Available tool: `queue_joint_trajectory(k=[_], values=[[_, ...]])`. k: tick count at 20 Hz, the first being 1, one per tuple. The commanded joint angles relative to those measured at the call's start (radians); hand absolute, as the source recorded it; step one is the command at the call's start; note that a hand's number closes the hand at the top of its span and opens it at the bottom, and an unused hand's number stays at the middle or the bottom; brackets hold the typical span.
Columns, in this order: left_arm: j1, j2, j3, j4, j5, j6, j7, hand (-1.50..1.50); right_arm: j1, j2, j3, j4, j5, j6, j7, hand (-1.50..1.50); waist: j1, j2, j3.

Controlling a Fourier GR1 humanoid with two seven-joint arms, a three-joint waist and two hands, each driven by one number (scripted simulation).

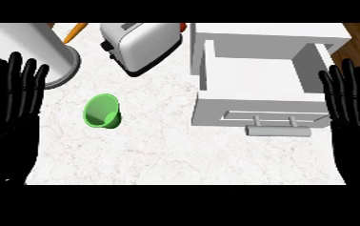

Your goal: Pick up the cup, place it into the drawer and close the drawer

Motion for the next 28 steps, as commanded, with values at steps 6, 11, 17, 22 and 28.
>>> queue_joint_trajectory(k=[6,11,17,22,28], values=[[0.027,0.095,0.091,0.126,0.158,-0.183,-0.116,-1.5,-0.045,0.014,0.013,0.036,0.006,0.01,-0.05,-1.5,-0.007,0.018,0.044],[-0.033,0.015,0.142,0.228,0.296,-0.083,0.078,-1.5,-0.092,-0.068,-0.019,0.106,-0.115,0.125,0.104,-1.5,-0.007,0.019,0.044],[-0.086,0.044,0.159,0.404,0.227,-0.069,0.021,-1.5,-0.148,-0.036,-0.006,0.195,-0.068,0.111,0.07,-1.5,-0.008,0.018,0.044],[-0.165,0.152,0.279,0.642,0.303,-0.167,-0.052,-1.5,-0.132,-0.035,-0.022,0.151,-0.093,0.122,0.079,-1.5,-0.014,0.019,0.044],[-0.077,0.082,0.224,0.798,0.191,-0.162,-0.259,-1.5,-0.175,-0.058,-0.04,0.156,-0.099,0.148,0.1,-1.5,-0.012,0.018,0.044]])
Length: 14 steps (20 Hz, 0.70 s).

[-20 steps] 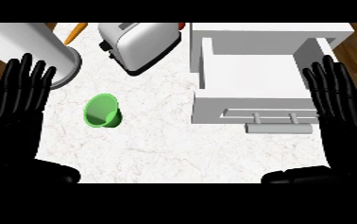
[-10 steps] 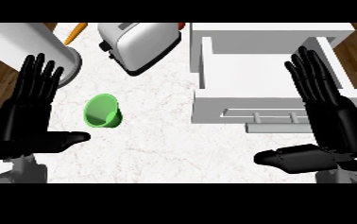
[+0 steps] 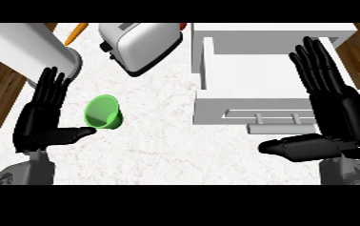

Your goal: Pick up the cup, place it into the drawer and close the drawer

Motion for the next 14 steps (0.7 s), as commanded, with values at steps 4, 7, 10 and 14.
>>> queue_joint_trajectory(k=[4,7,10,14], values=[[-0.003,0.021,0.027,0.245,-0.058,-0.01,-0.169,-1.5,0.031,-0.023,-0.045,0.021,-0.019,0.05,-0.072,-1.5,-0.002,0.0,0.0],[-0.07,0.035,0.037,0.385,-0.062,-0.014,-0.207,-1.5,-0.123,-0.05,-0.08,0.077,-0.035,0.03,0.009,-1.5,-0.001,0.001,0.0],[-0.086,-0.004,0.015,0.495,-0.114,0.03,-0.317,-1.5,-0.042,-0.027,-0.034,-0.019,-0.006,0.017,0.054,-1.5,-0.004,0.0,0.0],[-0.139,0.074,0.061,0.752,-0.118,-0.052,-0.484,-1.5,-0.093,-0.033,-0.067,-0.014,-0.062,0.025,0.078,-1.5,-0.007,0.001,-0.001]])
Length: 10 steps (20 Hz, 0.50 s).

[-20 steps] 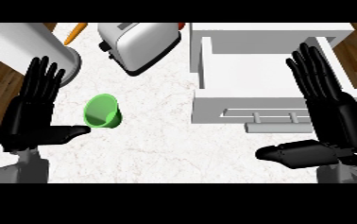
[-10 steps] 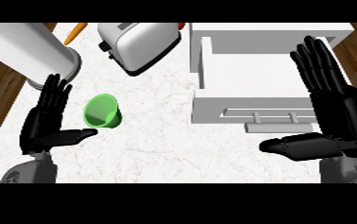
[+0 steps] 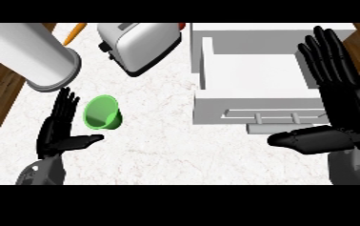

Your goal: Pick up the cup, place it into the drawer and close the drawer

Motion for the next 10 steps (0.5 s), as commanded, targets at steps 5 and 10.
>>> queue_joint_trajectory(k=[5,10], values=[[-0.176,0.074,0.047,0.475,-0.051,-0.02,-0.281,-1.5,-0.038,-0.019,-0.035,0.029,-0.03,0.022,-0.001,-1.5,-0.007,0.002,-0.001],[-0.223,0.06,0.046,0.636,-0.084,-0.012,-0.428,-1.5,-0.062,0.005,0.0,0.035,0.023,-0.021,0.026,-1.5,-0.01,0.005,-0.002]])
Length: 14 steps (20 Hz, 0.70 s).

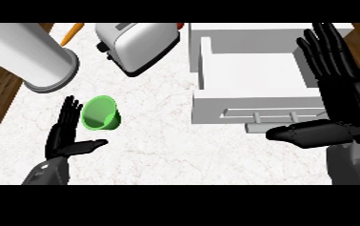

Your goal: Pick up the cup, place it into the drawer and close the drawer

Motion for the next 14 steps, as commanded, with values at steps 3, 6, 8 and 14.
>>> queue_joint_trajectory(k=[3,6,8,14], values=[[-0.04,0.04,0.02,0.176,-0.019,-0.038,-0.17,-1.5,-0.007,-0.05,-0.062,-0.028,-0.068,0.035,0.047,-1.5,-0.009,0.003,-0.001],[-0.086,0.017,0.019,0.216,-0.027,0.001,-0.165,-1.5,-0.009,-0.023,-0.035,-0.011,-0.035,0.015,0.027,-1.5,-0.007,0.003,-0.001],[-0.104,0.027,0.028,0.214,-0.02,-0.004,-0.162,-1.5,-0.031,0.006,0.011,0.037,0.025,-0.011,0.001,-1.5,-0.009,0.006,-0.002],[-0.097,-0.009,0.016,0.23,-0.038,0.009,-0.212,-1.5,0.002,-0.021,-0.012,-0.034,-0.029,0.028,0.029,-1.5,-0.023,0.008,-0.003]])
